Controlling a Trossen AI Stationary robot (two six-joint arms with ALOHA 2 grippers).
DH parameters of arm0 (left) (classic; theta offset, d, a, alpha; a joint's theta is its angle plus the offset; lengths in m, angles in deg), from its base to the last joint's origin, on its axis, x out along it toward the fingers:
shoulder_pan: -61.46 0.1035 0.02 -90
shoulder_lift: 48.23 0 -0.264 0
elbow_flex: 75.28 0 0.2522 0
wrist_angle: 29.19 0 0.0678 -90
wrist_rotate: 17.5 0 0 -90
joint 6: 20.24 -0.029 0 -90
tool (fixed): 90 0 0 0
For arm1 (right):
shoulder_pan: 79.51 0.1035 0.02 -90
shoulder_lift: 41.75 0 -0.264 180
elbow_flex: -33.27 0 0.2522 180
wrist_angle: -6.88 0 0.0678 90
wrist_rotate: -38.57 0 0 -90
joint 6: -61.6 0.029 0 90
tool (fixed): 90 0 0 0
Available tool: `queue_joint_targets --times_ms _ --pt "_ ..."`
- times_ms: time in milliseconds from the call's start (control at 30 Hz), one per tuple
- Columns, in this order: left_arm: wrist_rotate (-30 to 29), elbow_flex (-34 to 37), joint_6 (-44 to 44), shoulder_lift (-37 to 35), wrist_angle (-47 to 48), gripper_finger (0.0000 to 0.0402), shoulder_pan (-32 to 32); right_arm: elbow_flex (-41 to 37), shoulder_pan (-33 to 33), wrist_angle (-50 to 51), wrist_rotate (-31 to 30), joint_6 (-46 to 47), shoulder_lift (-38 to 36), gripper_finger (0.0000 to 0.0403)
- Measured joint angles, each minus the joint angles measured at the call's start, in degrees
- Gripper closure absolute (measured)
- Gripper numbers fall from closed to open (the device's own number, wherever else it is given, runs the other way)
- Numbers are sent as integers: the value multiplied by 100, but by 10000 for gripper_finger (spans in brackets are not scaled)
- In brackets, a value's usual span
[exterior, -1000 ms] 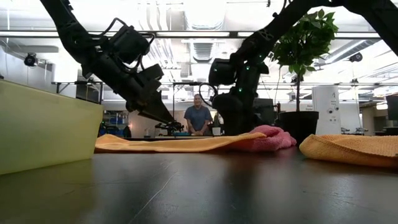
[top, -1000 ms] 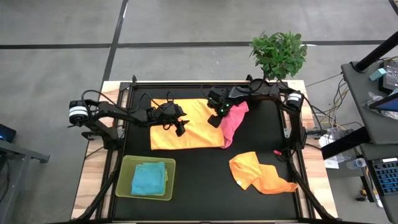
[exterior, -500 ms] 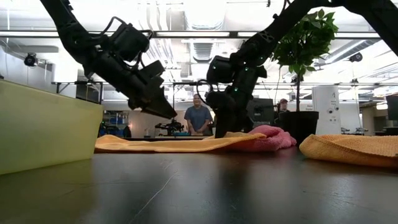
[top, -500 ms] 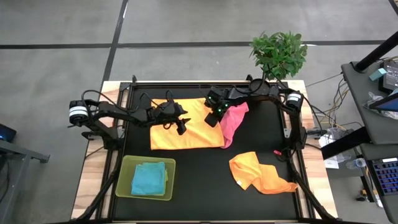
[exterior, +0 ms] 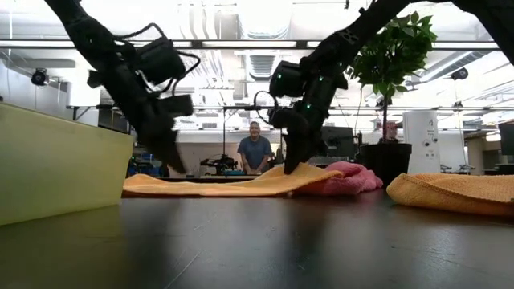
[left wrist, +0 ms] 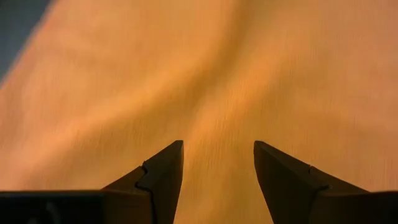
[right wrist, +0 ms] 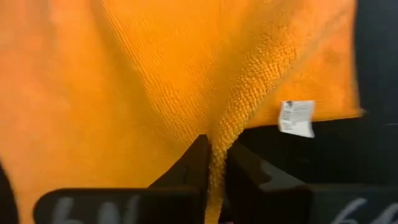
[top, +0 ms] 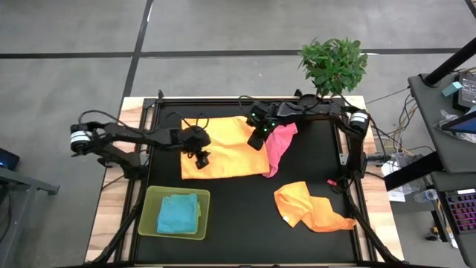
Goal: Fold microfiber towels
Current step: Fold the left orange microfiber towel
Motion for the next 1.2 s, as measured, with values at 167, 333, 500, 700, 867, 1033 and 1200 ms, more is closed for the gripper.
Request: queue_joint_targets --times_ms 167,333,500,700,867,1033,1200 --pt "-23 40 42 -437 1080 221 2 52 -42 89 -120 -83 -315 385" --pt "-28 241 170 -568 1085 221 2 52 -8 -89 -107 -71 -396 389" --pt "-233 485 173 -500 732 221 2 118 152 -480 -61 2 -293 389" --pt "-316 551 172 -309 381 221 3 294 352 -1040 -57 0 -206 389" --pt "-315 520 146 -207 81 221 2 464 454 -1509 -53 -21 -50 390" --pt "-315 381 155 -343 324 221 2 796 514 -1830 -21 -6 263 390" --pt "-453 196 170 -1000 1318 221 2 1295 544 -2223 71 2 783 390"
